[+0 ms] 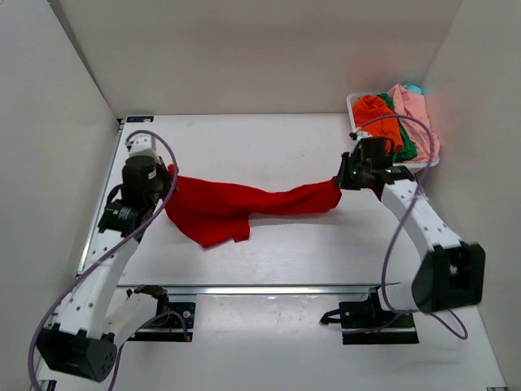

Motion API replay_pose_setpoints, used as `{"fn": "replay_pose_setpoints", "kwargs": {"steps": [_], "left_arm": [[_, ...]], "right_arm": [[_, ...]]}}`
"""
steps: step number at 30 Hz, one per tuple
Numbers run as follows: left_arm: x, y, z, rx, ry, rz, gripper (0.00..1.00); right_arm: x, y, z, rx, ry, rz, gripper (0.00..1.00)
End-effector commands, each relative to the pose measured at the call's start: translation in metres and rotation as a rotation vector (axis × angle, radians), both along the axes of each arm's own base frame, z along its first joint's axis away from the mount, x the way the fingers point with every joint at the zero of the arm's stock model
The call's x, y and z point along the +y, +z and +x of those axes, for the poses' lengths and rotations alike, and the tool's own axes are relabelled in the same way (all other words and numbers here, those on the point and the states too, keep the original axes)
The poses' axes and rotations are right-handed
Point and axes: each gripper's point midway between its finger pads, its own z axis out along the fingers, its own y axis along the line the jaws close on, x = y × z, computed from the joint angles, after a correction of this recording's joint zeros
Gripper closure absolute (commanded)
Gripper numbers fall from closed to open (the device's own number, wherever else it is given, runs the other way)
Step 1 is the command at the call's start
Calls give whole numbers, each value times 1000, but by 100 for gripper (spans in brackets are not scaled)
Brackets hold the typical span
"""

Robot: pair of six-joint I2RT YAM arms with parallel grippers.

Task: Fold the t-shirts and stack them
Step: Flatten out the tshirt

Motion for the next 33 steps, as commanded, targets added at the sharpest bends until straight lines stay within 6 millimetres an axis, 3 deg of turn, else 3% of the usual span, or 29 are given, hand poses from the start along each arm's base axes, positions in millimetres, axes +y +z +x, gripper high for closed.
{"fn": "replay_pose_setpoints", "kwargs": {"steps": [1,6,9,12,14,19,21,22,23,24,25,26,29,33], "left_arm": [[-6,93,-18,-253,-41,-54,100],[-9,154,-47,-374,-55,-95,100],[-10,178,-58,-416,-70,-117,100],[-11,185,-55,-422,-69,-112,100],[-13,170,-40,-378,-60,-89,100],[-16,99,13,-216,-54,-84,100],[-18,54,42,-127,-36,-66,100],[-20,44,52,-116,-35,-61,100],[-23,20,66,-49,-48,-40,96],[-27,4,80,-3,-75,-32,84],[-31,5,88,-2,-83,-37,78],[-34,-6,96,25,-98,-33,75],[-34,-8,103,11,-84,-45,72],[-32,-44,81,103,-96,-52,70]], "right_arm": [[-7,90,-6,-306,-30,38,100],[-23,144,-50,-411,-52,68,100],[-19,158,-71,-419,-30,75,100],[-11,158,-79,-395,4,109,100],[-6,148,-75,-359,28,125,100],[5,108,-40,-275,56,119,100],[3,75,-18,-201,46,91,100],[3,57,-4,-160,32,85,100],[-7,50,5,-150,-2,63,100],[-11,31,14,-93,-26,46,100],[-18,25,29,-80,-56,17,98],[-31,18,35,-57,-95,-28,88],[-38,2,53,-11,-107,-73,70],[-33,-10,61,-20,-87,-81,61]]}}
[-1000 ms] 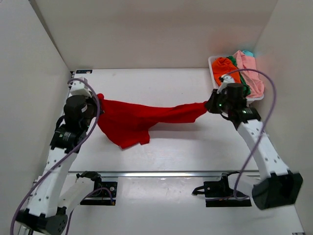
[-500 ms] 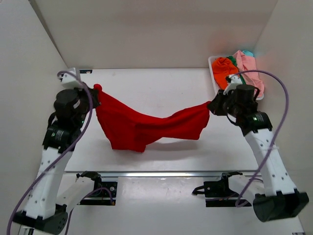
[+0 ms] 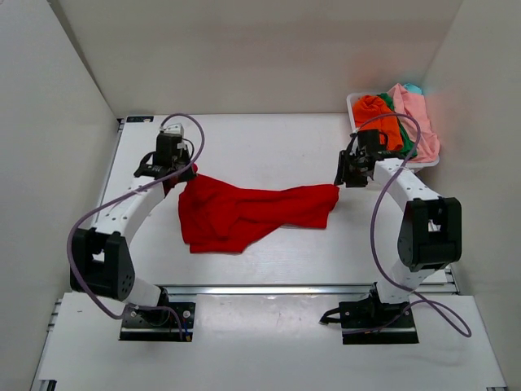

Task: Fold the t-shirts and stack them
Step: Flatten out the tshirt

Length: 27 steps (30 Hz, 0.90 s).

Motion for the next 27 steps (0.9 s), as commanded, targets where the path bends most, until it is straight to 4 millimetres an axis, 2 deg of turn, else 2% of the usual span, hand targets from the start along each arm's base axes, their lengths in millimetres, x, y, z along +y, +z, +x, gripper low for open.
{"fn": "replay_pose_setpoints", "kwargs": {"steps": [1,2,3,4,5,8,11,12,13,15,18,21,24,27], "left_arm": [[-4,18,-12,-79,-21,-35,69],[-3,14,-16,-74,-18,-29,64],[-5,3,-24,-58,-9,-35,45],[-6,-9,-30,-34,-11,-49,13],[-2,-15,-32,-23,-1,-59,8],[1,-5,-29,-79,20,-106,2],[-5,16,-26,-148,6,-121,6],[-9,22,-27,-159,-4,-130,20],[-15,23,-30,-146,-17,-138,40],[-24,5,-43,-87,-50,-150,52],[-43,-22,-59,-15,-83,-203,44],[-71,-38,-78,53,-149,-271,37],[-90,-50,-92,106,-194,-276,34],[-101,-60,-104,152,-214,-308,32]], "right_arm": [[2,29,23,-136,14,-33,59],[-2,28,26,-143,1,-35,58],[2,24,25,-134,8,-26,58],[5,22,23,-125,15,-17,57],[5,23,25,-131,17,-12,58],[12,17,21,-113,40,-12,58],[14,17,19,-115,38,-8,58],[14,14,17,-105,36,-5,58],[15,15,16,-112,38,2,58],[15,9,13,-97,37,7,58],[18,7,7,-93,45,16,59],[18,2,5,-77,42,11,59],[16,-2,-1,-68,45,14,59],[16,-7,-3,-56,44,22,59]]}}
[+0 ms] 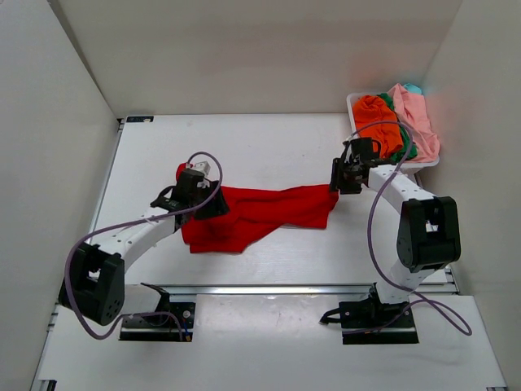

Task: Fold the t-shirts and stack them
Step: Flatten out the tshirt

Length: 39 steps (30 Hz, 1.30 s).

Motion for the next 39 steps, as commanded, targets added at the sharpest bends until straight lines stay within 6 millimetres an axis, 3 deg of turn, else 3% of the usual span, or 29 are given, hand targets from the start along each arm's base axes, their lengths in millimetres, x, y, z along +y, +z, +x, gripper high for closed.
{"fn": "replay_pose_setpoints", "kwargs": {"steps": [1,7,11,16,24,26,27,29,30,39], "left_arm": [[-19,-1,-12,35,-34,-76,32],[-21,-16,-21,111,-51,-31,35],[-15,-13,-26,120,-47,-7,29],[-4,-17,-32,135,-38,24,28],[-11,-31,-34,158,-48,26,31],[-11,-38,-35,179,-53,36,38],[-13,-36,-32,171,-57,32,53],[-12,-40,-33,184,-65,34,95],[-13,-42,-35,191,-65,35,100],[1,-21,-26,135,-30,27,100]], "right_arm": [[1,15,4,-63,2,15,59],[1,7,3,-44,0,13,60],[1,7,5,-44,7,9,58],[-3,1,6,-33,-5,-12,59],[-10,0,23,-53,-36,-20,57],[-14,-1,30,-61,-55,-18,55],[-14,-5,33,-55,-71,-12,53],[-16,-5,39,-71,-92,-16,52],[-16,-6,43,-81,-92,-21,51],[1,-42,57,13,-138,-3,50]]}}
